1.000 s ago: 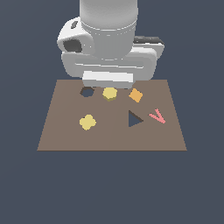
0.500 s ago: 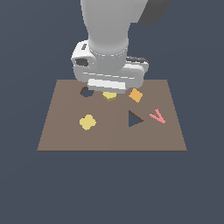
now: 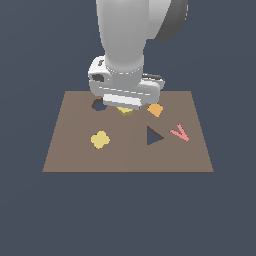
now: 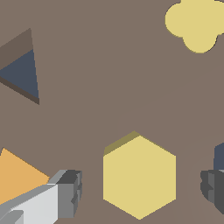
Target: Insert a designated object into the corresponding slot on a board.
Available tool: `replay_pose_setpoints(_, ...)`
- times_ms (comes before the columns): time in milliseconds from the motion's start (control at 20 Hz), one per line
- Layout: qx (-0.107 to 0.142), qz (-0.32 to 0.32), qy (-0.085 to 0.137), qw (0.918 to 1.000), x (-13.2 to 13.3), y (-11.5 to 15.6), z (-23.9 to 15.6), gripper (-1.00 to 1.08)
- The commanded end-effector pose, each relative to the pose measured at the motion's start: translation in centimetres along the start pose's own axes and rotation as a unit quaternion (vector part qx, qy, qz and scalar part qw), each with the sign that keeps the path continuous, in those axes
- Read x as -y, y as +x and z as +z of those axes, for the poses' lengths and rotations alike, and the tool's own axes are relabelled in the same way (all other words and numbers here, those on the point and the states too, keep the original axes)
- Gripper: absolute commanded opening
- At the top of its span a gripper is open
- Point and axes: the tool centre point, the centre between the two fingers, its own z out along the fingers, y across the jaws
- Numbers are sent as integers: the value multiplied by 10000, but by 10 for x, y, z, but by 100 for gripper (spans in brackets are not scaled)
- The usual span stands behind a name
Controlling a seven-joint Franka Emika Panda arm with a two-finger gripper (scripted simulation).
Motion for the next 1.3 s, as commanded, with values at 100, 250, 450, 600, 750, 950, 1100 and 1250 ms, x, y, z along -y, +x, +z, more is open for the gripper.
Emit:
replay_pose_setpoints(100, 1, 5, 1, 10000, 0, 0, 1, 100)
replay_pose_setpoints(250, -1, 7, 1, 10000, 0, 0, 7, 100)
replay_pose_setpoints(450, -4, 12, 4, 10000, 0, -1, 19, 100)
replay_pose_setpoints(600, -4, 12, 4, 10000, 0, -1, 22, 100)
replay_pose_setpoints(750, -4, 12, 4, 10000, 0, -1, 22, -100)
replay_pose_setpoints(950, -4, 12, 4, 10000, 0, -1, 22, -100)
replay_pose_setpoints(1100, -4, 12, 4, 10000, 0, -1, 22, -100)
replay_pose_setpoints(1250, -7, 15, 4, 10000, 0, 0, 19, -100)
